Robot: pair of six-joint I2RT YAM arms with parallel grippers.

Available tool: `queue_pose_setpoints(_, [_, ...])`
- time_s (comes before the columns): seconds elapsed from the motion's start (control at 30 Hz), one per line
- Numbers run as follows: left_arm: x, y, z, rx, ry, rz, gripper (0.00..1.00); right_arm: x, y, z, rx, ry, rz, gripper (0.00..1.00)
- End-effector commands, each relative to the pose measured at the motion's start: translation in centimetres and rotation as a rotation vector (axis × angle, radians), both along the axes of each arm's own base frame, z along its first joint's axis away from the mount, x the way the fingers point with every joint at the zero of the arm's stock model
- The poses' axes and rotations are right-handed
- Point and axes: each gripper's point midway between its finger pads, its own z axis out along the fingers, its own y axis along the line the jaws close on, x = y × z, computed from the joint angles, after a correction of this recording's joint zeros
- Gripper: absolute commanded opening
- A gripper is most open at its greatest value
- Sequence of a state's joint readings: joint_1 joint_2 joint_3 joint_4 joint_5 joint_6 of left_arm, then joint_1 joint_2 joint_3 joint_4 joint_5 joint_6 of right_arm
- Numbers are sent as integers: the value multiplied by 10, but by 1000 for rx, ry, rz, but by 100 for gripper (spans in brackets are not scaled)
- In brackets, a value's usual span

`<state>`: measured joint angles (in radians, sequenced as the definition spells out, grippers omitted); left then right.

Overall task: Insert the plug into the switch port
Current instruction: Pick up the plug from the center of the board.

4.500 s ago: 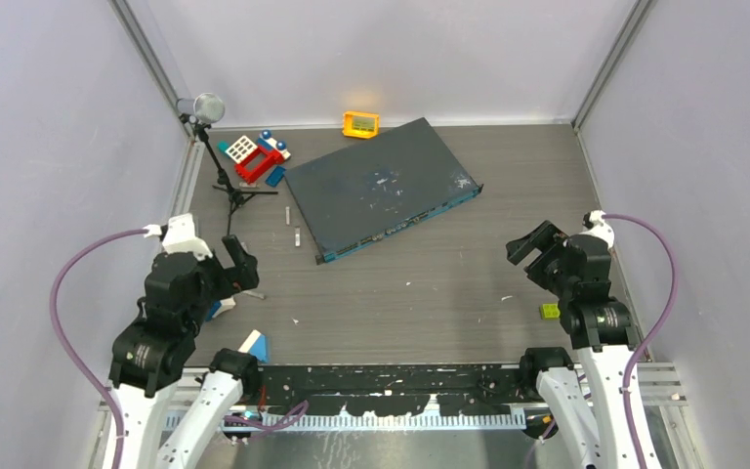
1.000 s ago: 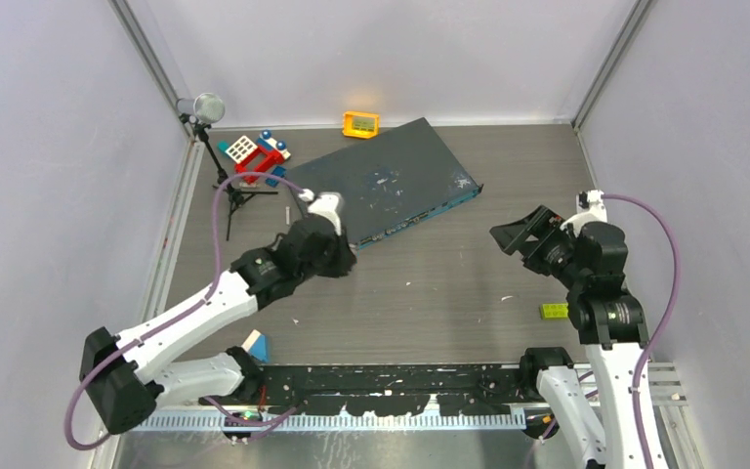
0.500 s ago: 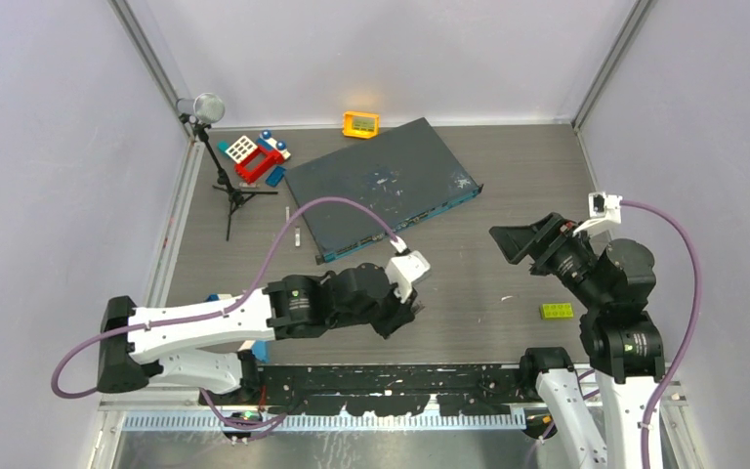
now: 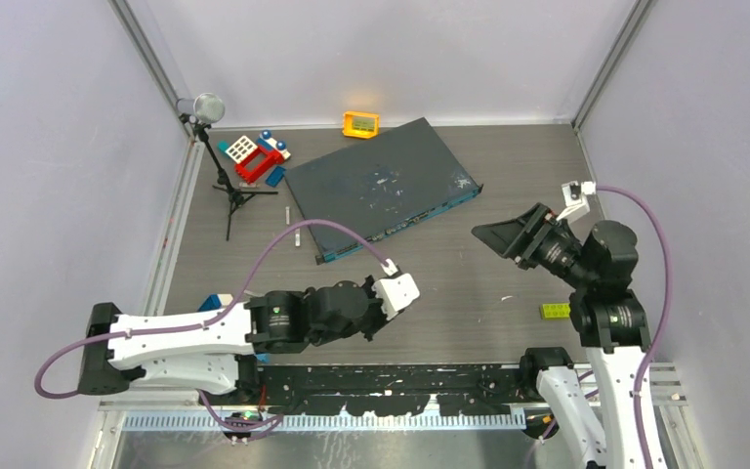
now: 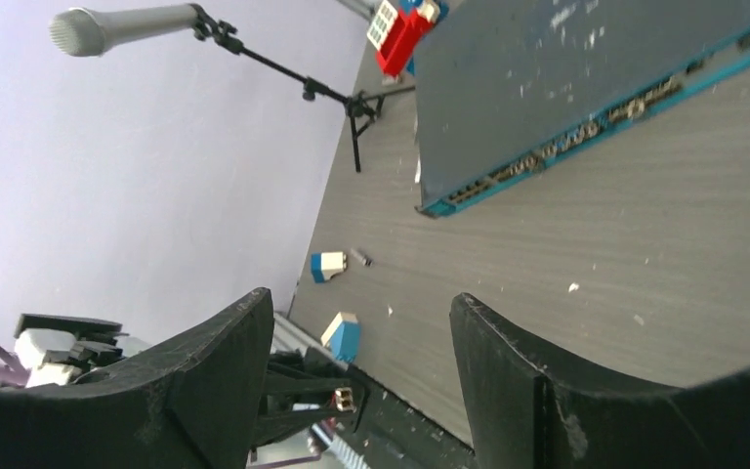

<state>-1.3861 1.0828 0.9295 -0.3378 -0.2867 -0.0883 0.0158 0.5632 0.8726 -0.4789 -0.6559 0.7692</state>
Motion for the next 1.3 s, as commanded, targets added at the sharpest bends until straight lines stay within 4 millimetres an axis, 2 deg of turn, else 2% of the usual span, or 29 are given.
queue_pose_setpoints(0.0, [16, 0, 41, -112, -203, -8, 0, -7, 22, -9, 68, 75, 128, 71])
queue_pose_setpoints(0.1, [9, -5, 41, -102, -200, -62, 0, -13, 47, -19, 32, 88, 214, 71])
queue_pose_setpoints(0.23, [6, -8, 39, -94, -182, -82, 0, -30, 99, -39, -102, 87, 362, 67])
queue_pose_setpoints(0.27, [5, -8, 40, -95, -177, -86, 0, -39, 113, -41, -134, 74, 410, 65])
queue_pose_setpoints(0.4, [2, -5, 42, -104, -170, -92, 0, -43, 135, -46, -187, 36, 452, 62])
queue_pose_setpoints(0.57, [-1, 1, 45, -111, -160, -96, 0, -40, 140, -51, -199, 18, 458, 56])
queue_pose_setpoints(0.77, [-2, 3, 41, -108, -149, -91, 0, -49, 143, -52, -178, 8, 510, 46])
queue_pose_setpoints(1.07, [5, 6, 35, -55, -155, -60, 0, -65, 139, -47, -197, -42, 582, 49])
queue_pose_setpoints(1.27, [4, 8, 39, -77, -158, -63, 0, -67, 130, -60, -266, -12, 582, 49])
